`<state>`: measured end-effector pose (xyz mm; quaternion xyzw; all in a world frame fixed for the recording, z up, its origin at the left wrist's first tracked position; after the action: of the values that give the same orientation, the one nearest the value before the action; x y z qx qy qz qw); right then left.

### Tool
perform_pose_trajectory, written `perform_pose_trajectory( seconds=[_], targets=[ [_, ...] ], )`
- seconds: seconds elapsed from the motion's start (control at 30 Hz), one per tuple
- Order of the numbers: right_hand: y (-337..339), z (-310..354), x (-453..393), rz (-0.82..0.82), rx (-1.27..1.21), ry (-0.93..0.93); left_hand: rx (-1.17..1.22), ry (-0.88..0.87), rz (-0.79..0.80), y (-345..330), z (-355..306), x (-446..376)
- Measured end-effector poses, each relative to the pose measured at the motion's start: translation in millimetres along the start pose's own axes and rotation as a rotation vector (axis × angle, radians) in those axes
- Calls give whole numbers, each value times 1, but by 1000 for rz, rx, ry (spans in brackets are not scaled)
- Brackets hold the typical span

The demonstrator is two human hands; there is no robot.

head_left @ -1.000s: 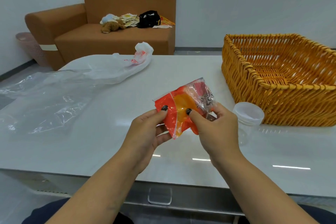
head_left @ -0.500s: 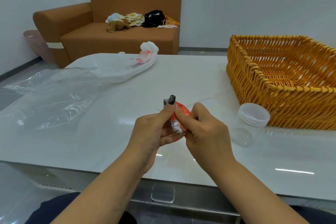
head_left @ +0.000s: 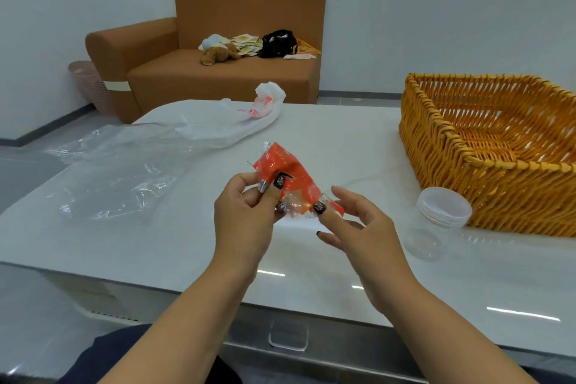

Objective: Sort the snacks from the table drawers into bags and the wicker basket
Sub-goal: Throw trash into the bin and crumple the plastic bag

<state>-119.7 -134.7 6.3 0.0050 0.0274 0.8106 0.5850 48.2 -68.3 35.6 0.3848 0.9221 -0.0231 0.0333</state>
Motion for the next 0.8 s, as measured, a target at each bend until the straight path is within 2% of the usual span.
perform_pose_trajectory(
  seconds=[0.1,0.3,0.47,0.57,0.67,0.73,0.8],
  targets=[
    [2,-7,10,-1,-164,-97,-141,-91,7,-3,-3,5],
    [11,5,26,-48,-116,-88,-187,-155,67,-7,-17,32],
    [-1,14,50,24,-47,-103,51,131,127,8,-3,59],
    [-15,21,64,59,-72,-90,162,241,171,24,-2,71],
    [-29,42,71,61,-136,-27,398,373,227,39,-3,78],
    [-45,59,74,89,-109,31,518,409,210,56,-5,78],
    [-64,71,77,105,-63,78,529,394,176,79,-9,76]
  ],
)
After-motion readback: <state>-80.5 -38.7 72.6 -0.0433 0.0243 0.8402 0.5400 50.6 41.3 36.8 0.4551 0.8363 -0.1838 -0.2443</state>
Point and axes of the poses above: each hand's wrist, its own x-axis away from the middle knuckle, its own y-axis out of the back of the hand, z = x × y, the point moved 8 cm from there along -x, towards the middle knuckle, and after that the axes turned 3 degrees about y, right-handed, at the moved point
